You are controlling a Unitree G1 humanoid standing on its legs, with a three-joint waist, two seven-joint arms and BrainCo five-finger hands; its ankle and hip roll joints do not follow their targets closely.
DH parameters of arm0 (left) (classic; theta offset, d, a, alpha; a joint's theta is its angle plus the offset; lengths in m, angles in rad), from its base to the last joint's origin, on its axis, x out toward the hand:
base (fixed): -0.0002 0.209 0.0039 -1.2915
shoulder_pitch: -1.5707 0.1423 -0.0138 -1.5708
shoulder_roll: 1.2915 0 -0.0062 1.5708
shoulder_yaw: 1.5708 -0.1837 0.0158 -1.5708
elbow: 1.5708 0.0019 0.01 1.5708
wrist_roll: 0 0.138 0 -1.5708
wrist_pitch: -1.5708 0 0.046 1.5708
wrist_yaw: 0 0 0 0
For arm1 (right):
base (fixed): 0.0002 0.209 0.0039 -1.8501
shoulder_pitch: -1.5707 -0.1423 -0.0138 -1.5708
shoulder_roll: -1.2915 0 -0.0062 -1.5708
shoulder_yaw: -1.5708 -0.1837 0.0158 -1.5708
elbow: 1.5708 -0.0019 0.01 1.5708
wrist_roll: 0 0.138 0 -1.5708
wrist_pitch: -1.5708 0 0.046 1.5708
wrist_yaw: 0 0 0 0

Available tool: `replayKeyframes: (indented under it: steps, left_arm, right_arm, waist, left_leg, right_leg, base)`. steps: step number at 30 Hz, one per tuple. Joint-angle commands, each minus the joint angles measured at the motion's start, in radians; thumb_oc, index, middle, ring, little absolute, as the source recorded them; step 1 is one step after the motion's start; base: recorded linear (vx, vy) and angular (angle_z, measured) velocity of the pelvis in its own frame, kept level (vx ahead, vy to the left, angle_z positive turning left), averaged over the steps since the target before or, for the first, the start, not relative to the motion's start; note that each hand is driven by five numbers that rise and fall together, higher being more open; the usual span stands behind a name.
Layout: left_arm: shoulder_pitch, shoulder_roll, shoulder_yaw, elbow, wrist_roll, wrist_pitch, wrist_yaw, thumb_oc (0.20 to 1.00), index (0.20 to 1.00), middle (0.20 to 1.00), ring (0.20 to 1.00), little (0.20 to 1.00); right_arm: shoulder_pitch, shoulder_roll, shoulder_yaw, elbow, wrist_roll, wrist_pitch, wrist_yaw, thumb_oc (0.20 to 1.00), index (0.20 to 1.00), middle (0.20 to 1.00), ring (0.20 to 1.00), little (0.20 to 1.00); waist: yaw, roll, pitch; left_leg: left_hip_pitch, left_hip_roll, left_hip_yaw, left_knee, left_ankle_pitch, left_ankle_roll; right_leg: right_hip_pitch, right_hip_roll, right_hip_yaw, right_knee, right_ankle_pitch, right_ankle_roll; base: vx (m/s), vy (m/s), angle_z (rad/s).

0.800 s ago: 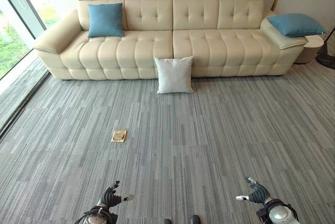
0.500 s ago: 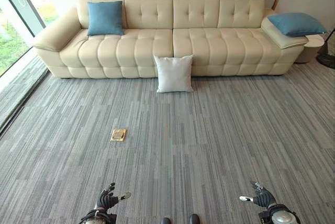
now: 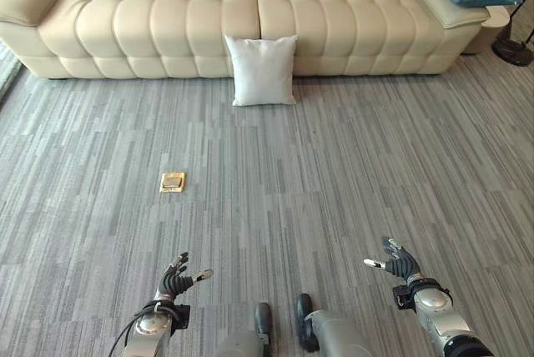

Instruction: Pick up all the scattered cushions and arrange them neatly on the sofa.

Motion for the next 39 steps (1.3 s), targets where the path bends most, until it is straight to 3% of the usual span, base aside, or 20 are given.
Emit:
replayKeyframes:
  steps: [1,5,9,11,12,15,16,17,20,22,24,25,26,27,30,33,35,36,39]
  left_arm:
    - [0.017,0.028,0.0,-0.003,-0.014,-0.035,0.015,1.0,1.0,1.0,1.0,1.0]
    - [-0.003,0.008,-0.019,0.009,-0.017,-0.037,0.025,1.0,1.0,1.0,1.0,1.0]
    - [-0.01,0.001,-0.027,0.011,-0.009,-0.039,0.028,1.0,1.0,1.0,1.0,1.0]
    - [0.0,-0.01,-0.041,0.023,0.003,-0.037,0.018,1.0,1.0,1.0,1.0,1.0]
    - [0.0,-0.01,-0.041,0.023,0.003,-0.037,0.018,1.0,1.0,1.0,1.0,1.0]
    - [0.005,-0.02,-0.058,0.04,0.008,-0.034,0.012,1.0,1.0,1.0,1.0,1.0]
    - [0.005,-0.02,-0.058,0.04,0.008,-0.034,0.012,1.0,1.0,1.0,1.0,1.0]
    - [0.005,-0.022,-0.067,0.024,0.008,-0.033,0.006,1.0,1.0,1.0,1.0,1.0]
    - [-0.003,-0.026,-0.074,0.026,0.004,-0.031,0.008,1.0,1.0,1.0,1.0,1.0]
    - [-0.009,-0.028,-0.084,0.025,0.01,-0.032,0.008,1.0,1.0,1.0,1.0,1.0]
    - [0.001,-0.026,-0.098,0.006,0.017,-0.033,0.001,1.0,1.0,1.0,1.0,1.0]
    - [0.006,-0.021,-0.103,0.0,0.022,-0.029,-0.004,1.0,1.0,1.0,1.0,1.0]
    - [0.006,-0.02,-0.104,0.0,0.022,-0.029,-0.004,1.0,1.0,1.0,1.0,1.0]
    - [0.011,-0.016,-0.104,0.001,0.028,-0.025,0.0,1.0,1.0,1.0,1.0,1.0]
    - [0.004,-0.019,-0.097,0.026,0.039,-0.023,0.007,1.0,1.0,1.0,1.0,1.0]
    - [0.014,-0.022,-0.084,0.04,0.039,-0.023,0.007,1.0,1.0,1.0,1.0,1.0]
    - [0.015,-0.021,-0.077,0.05,0.035,-0.025,0.009,1.0,1.0,1.0,1.0,1.0]
    - [0.015,-0.016,-0.074,0.052,0.032,-0.024,0.009,1.0,1.0,1.0,1.0,1.0]
    - [0.01,-0.001,-0.068,0.035,0.022,-0.021,0.013,1.0,1.0,1.0,1.0,1.0]
  right_arm:
    - [-0.009,-0.018,0.023,-0.005,-0.003,-0.034,-0.006,1.0,1.0,1.0,1.0,1.0]
    - [-0.007,-0.026,0.033,-0.022,-0.007,-0.041,-0.013,1.0,1.0,1.0,1.0,1.0]
    - [0.003,-0.033,0.031,-0.026,-0.018,-0.041,-0.016,1.0,1.0,1.0,1.0,1.0]
    - [0.042,-0.037,0.017,-0.039,-0.014,-0.043,-0.008,1.0,1.0,1.0,1.0,1.0]
    - [0.043,-0.037,0.017,-0.039,-0.014,-0.043,-0.008,1.0,1.0,1.0,1.0,1.0]
    - [0.069,-0.04,0.01,-0.047,-0.005,-0.048,-0.007,1.0,1.0,1.0,1.0,1.0]
    - [0.069,-0.04,0.01,-0.047,-0.005,-0.048,-0.007,1.0,1.0,1.0,1.0,1.0]
    - [0.085,-0.051,0.006,-0.058,0.004,-0.053,-0.008,1.0,1.0,1.0,1.0,1.0]
    - [0.081,-0.053,0.003,-0.059,0.014,-0.055,-0.014,1.0,1.0,1.0,1.0,1.0]
    - [0.078,-0.057,0.001,-0.066,0.019,-0.057,-0.015,1.0,1.0,1.0,1.0,1.0]
    - [0.076,-0.066,0.004,-0.072,0.011,-0.056,-0.018,1.0,1.0,1.0,1.0,1.0]
    - [0.073,-0.066,0.007,-0.069,0.006,-0.055,-0.023,1.0,1.0,1.0,1.0,1.0]
    - [0.074,-0.066,0.007,-0.068,0.006,-0.055,-0.023,1.0,1.0,1.0,1.0,1.0]
    - [0.068,-0.06,0.011,-0.065,0.002,-0.055,-0.032,1.0,1.0,1.0,1.0,1.0]
    - [0.059,-0.048,0.015,-0.047,-0.005,-0.053,-0.042,1.0,1.0,1.0,1.0,1.0]
    - [0.062,-0.039,0.018,-0.052,-0.017,-0.048,-0.029,1.0,1.0,1.0,1.0,1.0]
    - [0.062,-0.03,0.018,-0.05,-0.02,-0.048,-0.024,1.0,1.0,1.0,1.0,1.0]
    - [0.061,-0.02,0.019,-0.058,-0.018,-0.045,-0.016,1.0,1.0,1.0,1.0,1.0]
    - [0.04,-0.017,0.031,-0.085,-0.022,-0.046,-0.008,1.0,1.0,1.0,1.0,1.0]
  waist:
    - [0.007,-0.01,-0.042]
    - [-0.031,0.006,-0.022]
    - [-0.046,0.013,-0.02]
    - [-0.055,0.017,-0.047]
    - [-0.056,0.018,-0.047]
    - [-0.065,0.035,-0.06]
    - [-0.066,0.035,-0.061]
    - [-0.07,0.039,-0.058]
    - [-0.065,0.036,-0.048]
    - [-0.051,0.026,-0.039]
    - [-0.028,0.006,-0.033]
    - [-0.009,0.005,-0.024]
    - [-0.009,0.004,-0.022]
    - [0.014,0.011,-0.016]
    - [0.043,0.009,-0.026]
    - [0.062,0.007,-0.051]
    - [0.065,-0.011,-0.068]
    - [0.07,-0.028,-0.079]
    - [0.079,-0.045,-0.075]
  left_leg:
    - [0.029,0.0,-0.134,0.124,-0.179,-0.055]
    - [0.12,-0.002,-0.189,0.094,-0.195,-0.073]
    - [0.154,0.001,-0.223,0.091,-0.2,-0.088]
    - [0.188,0.026,-0.262,0.114,-0.179,-0.134]
    - [0.188,0.028,-0.263,0.113,-0.179,-0.135]
    - [0.162,0.069,-0.265,0.213,-0.064,-0.201]
    - [0.161,0.069,-0.265,0.213,-0.064,-0.201]
    - [0.099,0.114,-0.201,0.347,0.035,-0.232]
    - [0.05,0.128,-0.149,0.389,0.032,-0.217]
    - [-0.013,0.12,-0.109,0.362,-0.019,-0.19]
    - [-0.127,0.085,-0.098,0.292,-0.077,-0.172]
    - [-0.194,0.079,-0.094,0.216,-0.04,-0.174]
    - [-0.189,0.078,-0.093,0.214,-0.04,-0.174]
    - [-0.247,0.085,-0.093,0.118,0.059,-0.18]
    - [-0.318,0.088,-0.038,0.02,0.112,-0.18]
    - [-0.304,0.094,-0.042,0.035,0.143,-0.165]
    - [-0.315,0.082,-0.031,0.11,0.119,-0.153]
    - [-0.307,0.077,-0.009,0.162,0.075,-0.136]
    - [-0.277,0.061,0.008,0.198,0.004,-0.098]
  right_leg:
    - [0.06,-0.007,-0.034,-0.209,0.09,0.025]
    - [-0.021,0.012,-0.067,-0.335,0.135,0.04]
    - [-0.041,0.02,-0.07,-0.344,0.147,0.042]
    - [-0.01,0.027,-0.066,-0.33,0.158,0.009]
    - [-0.01,0.027,-0.068,-0.33,0.157,0.009]
    - [0.035,0.046,-0.091,-0.322,0.127,-0.022]
    - [0.035,0.045,-0.091,-0.322,0.127,-0.021]
    - [0.089,0.056,-0.105,-0.326,0.076,-0.06]
    - [0.128,0.059,-0.099,-0.331,0.046,-0.073]
    - [0.166,0.053,-0.09,-0.343,0.029,-0.071]
    - [0.218,0.044,-0.07,-0.373,0.006,-0.067]
    - [0.26,0.058,-0.064,-0.392,-0.013,-0.07]
    - [0.263,0.057,-0.063,-0.392,-0.014,-0.069]
    - [0.319,0.082,-0.051,-0.412,-0.038,-0.07]
    - [0.404,0.106,-0.004,-0.406,-0.082,-0.072]
    - [0.453,0.105,0.034,-0.384,-0.106,-0.065]
    - [0.462,0.067,0.042,-0.353,-0.089,-0.038]
    - [0.444,0.029,0.054,-0.304,-0.038,-0.006]
    - [0.368,-0.014,0.067,-0.129,0.109,0.048]
  base:
    - [0.22,0.008,-0.05]
    - [0.33,-0.04,0.06]
    - [0.26,-0.109,0.56]
    - [0.42,-0.268,0.86]
    - [0.25,-0.178,0.88]
    - [0.23,-0.173,0.39]
    - [0.31,-0.252,0.0]
    - [0.23,-0.185,0.05]
    - [0.24,-0.154,0.25]
    - [0.26,-0.089,-0.08]
    - [0.38,-0.072,-0.31]
    - [0.35,-0.055,-0.45]
    - [0.41,-0.031,-0.23]
    - [0.37,-0.002,-0.27]
    - [0.5,0.076,-0.16]
    - [0.59,0.224,-0.45]
    - [0.4,0.192,-0.81]
    - [0.48,0.25,-0.61]
    - [0.35,0.188,-0.51]
